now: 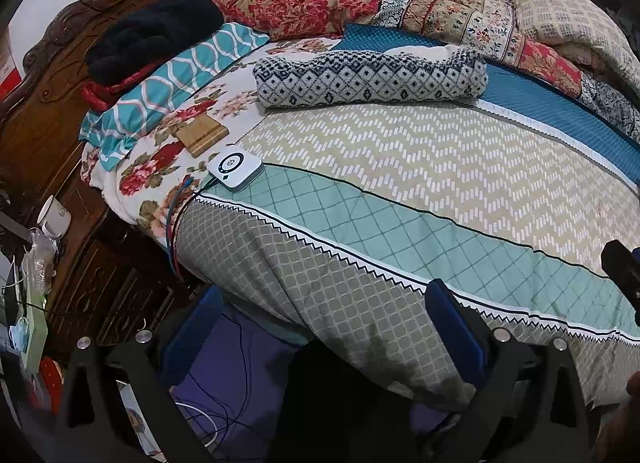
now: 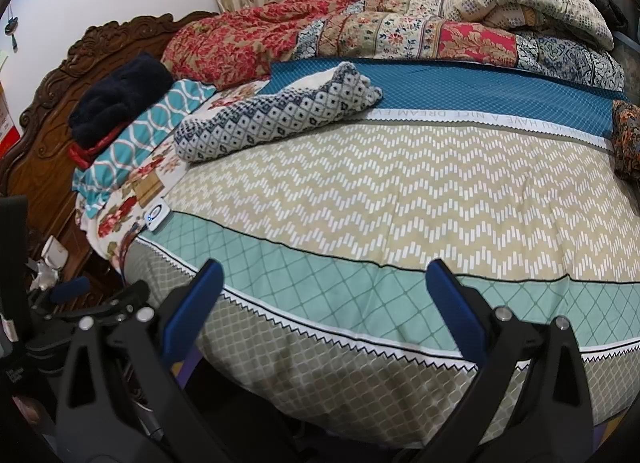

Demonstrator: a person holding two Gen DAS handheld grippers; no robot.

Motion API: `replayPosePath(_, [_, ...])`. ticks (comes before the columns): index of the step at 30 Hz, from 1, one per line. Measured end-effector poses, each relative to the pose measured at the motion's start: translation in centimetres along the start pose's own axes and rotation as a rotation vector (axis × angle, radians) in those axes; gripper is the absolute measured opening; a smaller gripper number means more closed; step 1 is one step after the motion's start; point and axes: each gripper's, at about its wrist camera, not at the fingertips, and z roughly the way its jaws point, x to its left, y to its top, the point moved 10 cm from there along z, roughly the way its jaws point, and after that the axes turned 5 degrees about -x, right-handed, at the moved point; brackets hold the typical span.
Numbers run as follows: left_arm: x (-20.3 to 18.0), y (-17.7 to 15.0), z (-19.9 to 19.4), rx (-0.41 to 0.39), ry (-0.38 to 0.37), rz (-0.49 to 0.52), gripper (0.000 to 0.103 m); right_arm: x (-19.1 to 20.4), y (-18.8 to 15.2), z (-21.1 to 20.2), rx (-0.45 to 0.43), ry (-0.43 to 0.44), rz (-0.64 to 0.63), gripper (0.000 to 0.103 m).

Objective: Fold large clothes

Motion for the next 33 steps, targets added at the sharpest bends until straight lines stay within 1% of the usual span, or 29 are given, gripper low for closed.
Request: replayPosePath(33, [-0.11, -0.37, 0.59, 0.009, -0.008, 0.001, 0.005, -0.32, -0.12, 0.34, 0.013, 0.005, 0.014, 0.097])
